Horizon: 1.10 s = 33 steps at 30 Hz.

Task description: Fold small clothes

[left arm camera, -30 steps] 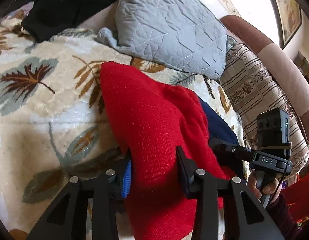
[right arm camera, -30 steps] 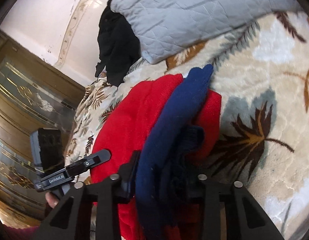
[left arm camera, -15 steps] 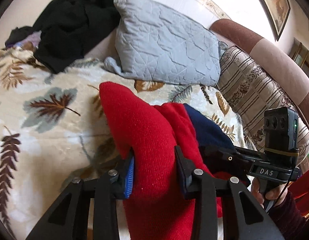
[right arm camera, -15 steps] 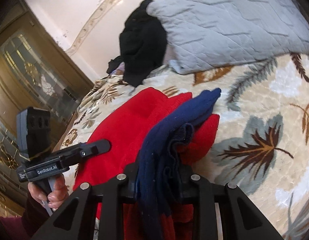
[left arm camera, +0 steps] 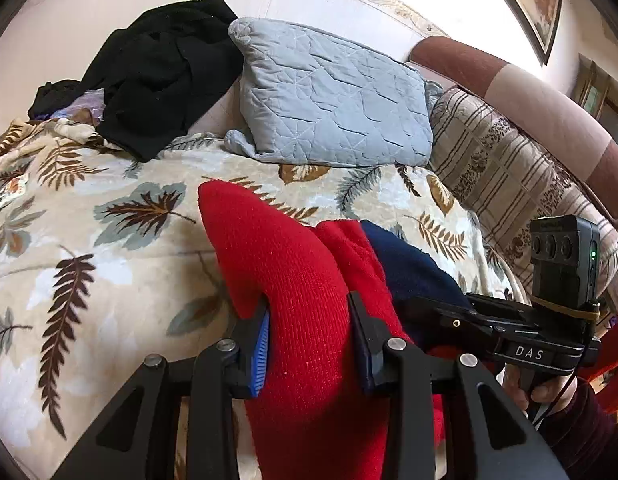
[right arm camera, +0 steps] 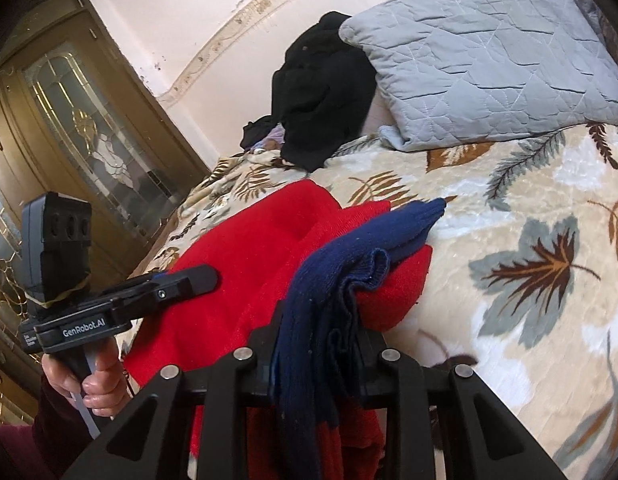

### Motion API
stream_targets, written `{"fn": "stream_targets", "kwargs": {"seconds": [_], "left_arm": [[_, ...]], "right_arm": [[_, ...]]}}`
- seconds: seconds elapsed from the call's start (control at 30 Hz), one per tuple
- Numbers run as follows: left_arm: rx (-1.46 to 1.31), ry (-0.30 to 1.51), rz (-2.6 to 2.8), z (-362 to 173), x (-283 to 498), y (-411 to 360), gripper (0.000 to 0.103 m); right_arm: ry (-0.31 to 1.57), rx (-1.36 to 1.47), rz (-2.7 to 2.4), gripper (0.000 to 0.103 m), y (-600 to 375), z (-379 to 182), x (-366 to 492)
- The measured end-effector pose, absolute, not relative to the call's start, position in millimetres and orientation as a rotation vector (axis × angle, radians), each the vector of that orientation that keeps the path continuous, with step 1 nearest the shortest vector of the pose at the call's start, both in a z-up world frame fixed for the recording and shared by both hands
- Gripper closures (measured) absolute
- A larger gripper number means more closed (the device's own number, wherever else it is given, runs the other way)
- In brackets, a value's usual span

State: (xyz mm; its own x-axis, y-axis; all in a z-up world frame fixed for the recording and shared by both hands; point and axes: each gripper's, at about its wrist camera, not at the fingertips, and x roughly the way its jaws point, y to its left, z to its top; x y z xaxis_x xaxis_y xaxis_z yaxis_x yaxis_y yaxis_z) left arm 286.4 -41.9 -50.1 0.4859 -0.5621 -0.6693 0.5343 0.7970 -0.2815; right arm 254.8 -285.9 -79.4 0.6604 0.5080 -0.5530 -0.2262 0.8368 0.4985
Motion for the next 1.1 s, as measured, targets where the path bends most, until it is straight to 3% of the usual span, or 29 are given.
{"fn": "stream_targets", "kwargs": {"seconds": [0.4, 0.57, 0.83, 1.1], "left_arm": [[0.111, 0.924, -0.494, -99.2, 241.7, -35.2, 0.064], [0.105, 0.933, -0.431, -93.4, 240.9, -23.9, 0.06], [0.161, 0.816, -0.347, -71.4, 210.4, -14.4, 0.053], [0.198, 0.865, -0.265, -101.9, 197.4, -8.2, 0.053]], "right_arm": [[0.818, 0.438, 0.388, 0.074, -268.8, -113.5, 212.3], [0.874, 0.467, 0.316, 0.074, -281.3, -125.8, 209.8], [0.741, 0.409, 0.271, 0.074, -280.8, -73.9, 193.7], [0.818, 0.37, 0.363, 0.074, -226.9, -76.0, 228.3]]}}
